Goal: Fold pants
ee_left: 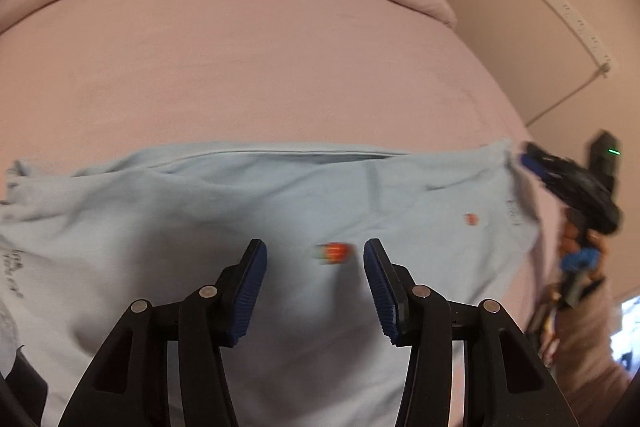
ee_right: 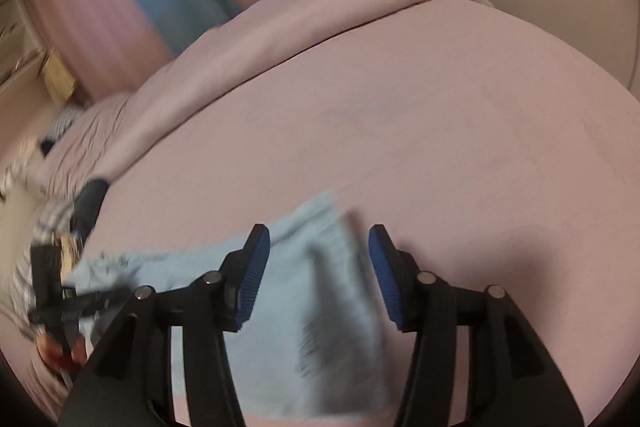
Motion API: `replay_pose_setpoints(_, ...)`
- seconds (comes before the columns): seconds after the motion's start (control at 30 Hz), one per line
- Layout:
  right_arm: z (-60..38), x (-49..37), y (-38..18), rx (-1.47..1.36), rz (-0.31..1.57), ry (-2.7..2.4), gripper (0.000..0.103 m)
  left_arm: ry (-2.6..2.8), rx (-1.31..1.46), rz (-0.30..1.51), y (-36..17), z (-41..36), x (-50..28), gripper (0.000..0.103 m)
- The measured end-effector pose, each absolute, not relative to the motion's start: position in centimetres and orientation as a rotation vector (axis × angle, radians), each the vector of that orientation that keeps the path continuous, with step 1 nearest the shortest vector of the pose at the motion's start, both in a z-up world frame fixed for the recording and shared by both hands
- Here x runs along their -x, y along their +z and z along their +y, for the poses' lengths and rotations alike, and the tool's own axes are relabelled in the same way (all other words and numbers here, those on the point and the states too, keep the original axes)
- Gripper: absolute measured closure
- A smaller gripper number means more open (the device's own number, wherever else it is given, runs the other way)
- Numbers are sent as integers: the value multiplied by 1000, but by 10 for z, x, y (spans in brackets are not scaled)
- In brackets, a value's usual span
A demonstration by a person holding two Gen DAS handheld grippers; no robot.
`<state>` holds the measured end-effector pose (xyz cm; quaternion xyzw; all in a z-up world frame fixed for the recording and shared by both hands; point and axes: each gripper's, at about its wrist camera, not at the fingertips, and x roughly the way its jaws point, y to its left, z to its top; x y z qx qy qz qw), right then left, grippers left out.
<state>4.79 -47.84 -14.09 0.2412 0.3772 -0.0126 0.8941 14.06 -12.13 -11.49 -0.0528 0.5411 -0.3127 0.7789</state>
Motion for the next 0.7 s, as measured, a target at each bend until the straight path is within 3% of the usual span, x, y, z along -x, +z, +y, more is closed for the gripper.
replay_pose_setpoints(0.13, -492, -76, -161, -566, 857, 65, 55, -773, 132, 1189, -107, -151, -134, 54)
replay_pose_setpoints(0.17, -493, -80, -165, -573, 866, 86, 77, -793, 130, 1193, -106, -161, -132, 54)
replay_pose_setpoints(0.2, -493, -80, -165, -575, 857, 99, 86, -812, 132, 1198, -106, -167, -131, 54)
replay_pose_setpoints(0.47, -436, 4, -108, -273, 576, 290, 91, -936, 147, 1271, -117, -227, -124, 54)
replay_pose_setpoints(0.7, -394, 34, -134, -196, 781, 487, 85, -932, 130, 1264, -125, -245, -120, 54)
